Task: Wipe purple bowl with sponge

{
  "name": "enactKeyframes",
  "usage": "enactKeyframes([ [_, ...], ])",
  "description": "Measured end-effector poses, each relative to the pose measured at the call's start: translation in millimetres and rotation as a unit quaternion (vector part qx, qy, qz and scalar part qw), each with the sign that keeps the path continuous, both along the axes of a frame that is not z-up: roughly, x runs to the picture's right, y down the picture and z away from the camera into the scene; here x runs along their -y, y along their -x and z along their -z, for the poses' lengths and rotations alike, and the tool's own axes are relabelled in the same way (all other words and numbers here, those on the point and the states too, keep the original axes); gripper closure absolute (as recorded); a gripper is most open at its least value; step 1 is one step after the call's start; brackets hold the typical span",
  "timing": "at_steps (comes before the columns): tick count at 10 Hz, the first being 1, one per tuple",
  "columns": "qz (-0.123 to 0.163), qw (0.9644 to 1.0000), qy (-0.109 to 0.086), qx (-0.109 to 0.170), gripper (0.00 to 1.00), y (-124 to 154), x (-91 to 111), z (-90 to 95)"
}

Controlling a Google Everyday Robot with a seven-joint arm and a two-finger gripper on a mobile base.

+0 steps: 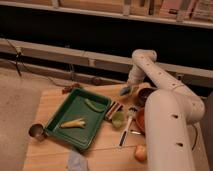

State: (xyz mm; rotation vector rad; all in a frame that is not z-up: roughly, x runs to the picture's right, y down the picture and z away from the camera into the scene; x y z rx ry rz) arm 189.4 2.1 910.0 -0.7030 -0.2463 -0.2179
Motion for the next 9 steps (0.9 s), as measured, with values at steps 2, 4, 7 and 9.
enactKeyframes([
  [2, 0.018, 0.9997, -0.012, -0.014, 1.00, 1, 13, 17.0],
  [4, 0.023, 0.9987, -0.015, -0.042, 1.00, -6, 6, 35.4],
  [7, 0.005, 0.9965, -0.007, -0.083, 1.00, -25, -30, 67.5],
  [9, -0.010, 0.9942, -0.010, -0.107, 1.00, -37, -43, 93.4],
])
